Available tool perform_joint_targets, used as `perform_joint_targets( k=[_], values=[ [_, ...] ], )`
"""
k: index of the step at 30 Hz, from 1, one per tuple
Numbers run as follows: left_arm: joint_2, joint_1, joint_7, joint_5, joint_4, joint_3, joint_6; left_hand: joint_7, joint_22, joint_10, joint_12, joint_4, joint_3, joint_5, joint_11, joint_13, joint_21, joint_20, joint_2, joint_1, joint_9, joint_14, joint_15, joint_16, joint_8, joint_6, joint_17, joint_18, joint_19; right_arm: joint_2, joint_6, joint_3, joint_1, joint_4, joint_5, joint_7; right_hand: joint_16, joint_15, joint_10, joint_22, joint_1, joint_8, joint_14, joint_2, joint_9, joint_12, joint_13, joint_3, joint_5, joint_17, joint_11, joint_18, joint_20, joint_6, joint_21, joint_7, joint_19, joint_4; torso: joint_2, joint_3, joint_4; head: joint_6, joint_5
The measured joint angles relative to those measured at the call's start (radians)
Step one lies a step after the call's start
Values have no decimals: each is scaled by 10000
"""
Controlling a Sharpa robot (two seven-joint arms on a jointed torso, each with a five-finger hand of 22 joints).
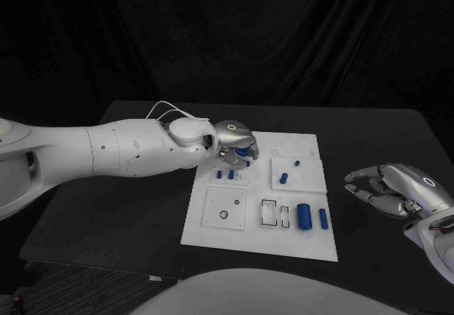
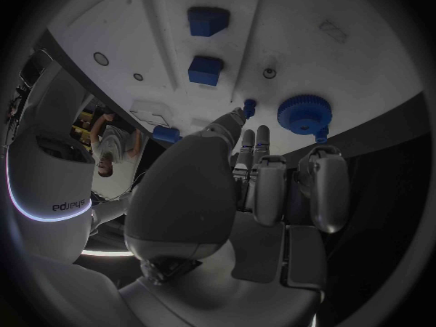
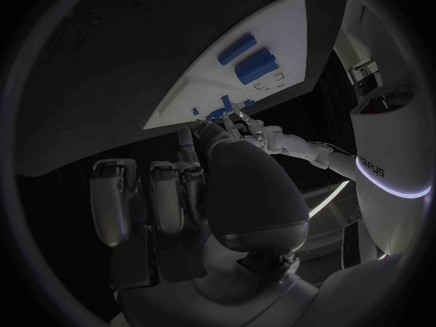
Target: Assemble the parts on the task board
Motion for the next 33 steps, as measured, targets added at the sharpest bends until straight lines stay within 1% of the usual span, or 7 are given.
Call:
perform_joint_targets(
  k=[4,6,12,18,22,29,33],
  values=[
    [32,-18,-20,-1,-12,0,49,-37,0,64,0,-40,40,0,-9,13,0,-22,0,0,-10,0,0,0,0,37,0,-1,-23,0,11,0,-6,-5,1,0,0,0,0,-1,0,0,0,0,0,0,0,22,31,0,0,1,0,0,0,0,0,22,0,1,4,0,9],
    [51,-30,-30,-2,-13,0,80,-37,0,115,68,-40,40,0,38,27,0,-22,0,0,-10,0,0,0,0,37,0,-2,-23,2,16,0,-8,-6,2,0,0,0,0,-1,0,0,0,0,0,0,0,22,31,0,0,0,0,0,0,0,0,22,0,1,7,0,17],
    [91,-59,-57,-3,-15,-2,158,-37,0,223,146,-41,97,0,-3,67,0,-22,0,0,-19,0,0,0,0,37,0,-1,-22,12,26,0,-12,-8,3,0,0,0,0,-1,0,0,0,0,0,0,0,22,31,0,0,0,0,0,0,0,0,22,8,0,12,0,18],
    [125,-79,-92,-6,-56,-2,210,19,0,428,302,-155,211,0,10,171,0,-21,0,0,-18,-1,0,0,0,163,-1,0,-22,6,42,0,-16,-7,3,0,0,0,0,7,0,0,0,0,0,0,0,22,30,0,0,0,0,72,0,1,0,22,12,-3,14,0,30],
    [159,-99,-128,-7,-85,-2,219,-16,0,487,379,-193,248,0,18,247,85,-41,0,-1,-18,-1,0,43,0,197,-1,-1,-1,-1,51,0,-18,-7,4,0,0,0,0,7,0,0,0,0,0,0,0,22,30,0,0,0,0,73,0,1,0,22,12,-3,14,0,32],
    [259,-128,-172,-8,-175,-2,213,52,0,537,494,-276,332,-79,36,352,181,-94,40,38,0,-1,0,116,60,306,-1,-1,52,-7,60,0,-20,-2,4,0,0,0,0,6,0,0,0,0,0,0,0,22,30,0,0,0,0,72,0,1,0,22,12,-6,7,0,22],
    [299,-146,-177,-9,-231,0,194,169,0,572,621,-346,402,-79,1,432,181,-94,80,79,29,-1,1,116,119,455,-2,-1,52,-20,64,0,-22,3,5,0,0,0,0,6,0,0,0,0,0,0,0,22,30,0,0,0,0,72,0,1,0,22,11,-8,0,0,-2]
  ],
)
